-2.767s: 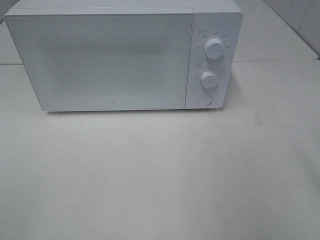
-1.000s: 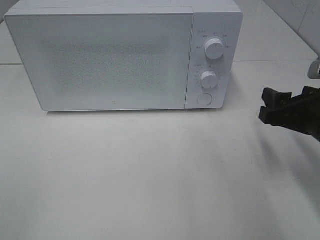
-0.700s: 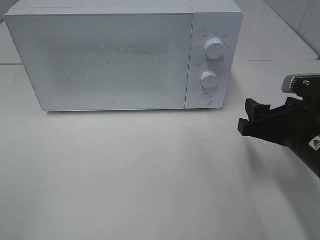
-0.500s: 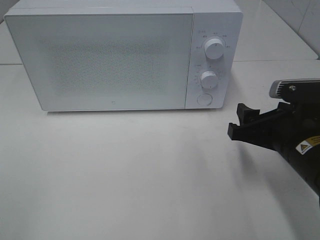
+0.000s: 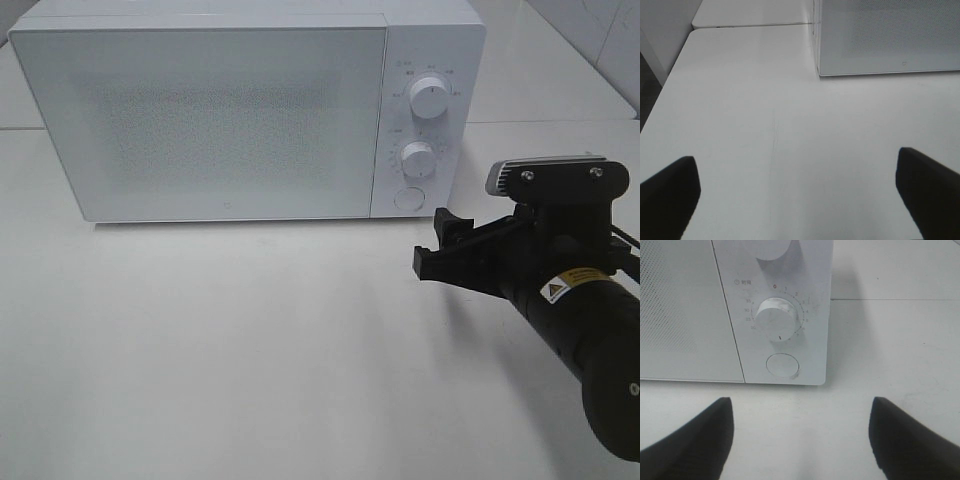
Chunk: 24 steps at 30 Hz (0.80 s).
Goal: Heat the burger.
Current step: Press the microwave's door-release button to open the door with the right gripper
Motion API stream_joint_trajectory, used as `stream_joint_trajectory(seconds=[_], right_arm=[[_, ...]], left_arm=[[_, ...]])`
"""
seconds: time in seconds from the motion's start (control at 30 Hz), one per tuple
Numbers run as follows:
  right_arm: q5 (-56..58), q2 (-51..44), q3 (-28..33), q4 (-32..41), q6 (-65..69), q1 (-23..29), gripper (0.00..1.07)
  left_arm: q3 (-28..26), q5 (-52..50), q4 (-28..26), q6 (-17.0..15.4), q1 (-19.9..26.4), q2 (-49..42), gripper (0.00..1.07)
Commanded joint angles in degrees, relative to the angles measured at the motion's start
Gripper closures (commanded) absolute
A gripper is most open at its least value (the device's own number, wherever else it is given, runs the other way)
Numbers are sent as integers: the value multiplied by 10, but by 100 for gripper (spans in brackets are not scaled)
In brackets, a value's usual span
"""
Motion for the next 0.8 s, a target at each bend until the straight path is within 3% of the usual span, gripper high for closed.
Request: stream_joint_trajectory(seconds=[0.03, 0.23, 0.3, 0.47, 0.67, 0.8], right_arm=[[8, 1, -4, -2, 50, 2, 34], [11, 1, -4, -2, 159, 2, 34], [11, 1, -4, -2, 304, 2, 38], [12, 1, -4, -5, 454, 2, 44], [12, 1, -4, -6, 732, 2, 64], [12, 1, -4, -6, 806, 2, 76]], left_arm=[[2, -1, -1, -2, 1, -10, 6], [2, -1, -1, -2, 1, -10, 6], [2, -1, -1, -2, 1, -10, 6], [2, -1, -1, -2, 1, -10, 6], [2, -1, -1, -2, 1, -10, 6], [2, -1, -1, -2, 1, -10, 6]])
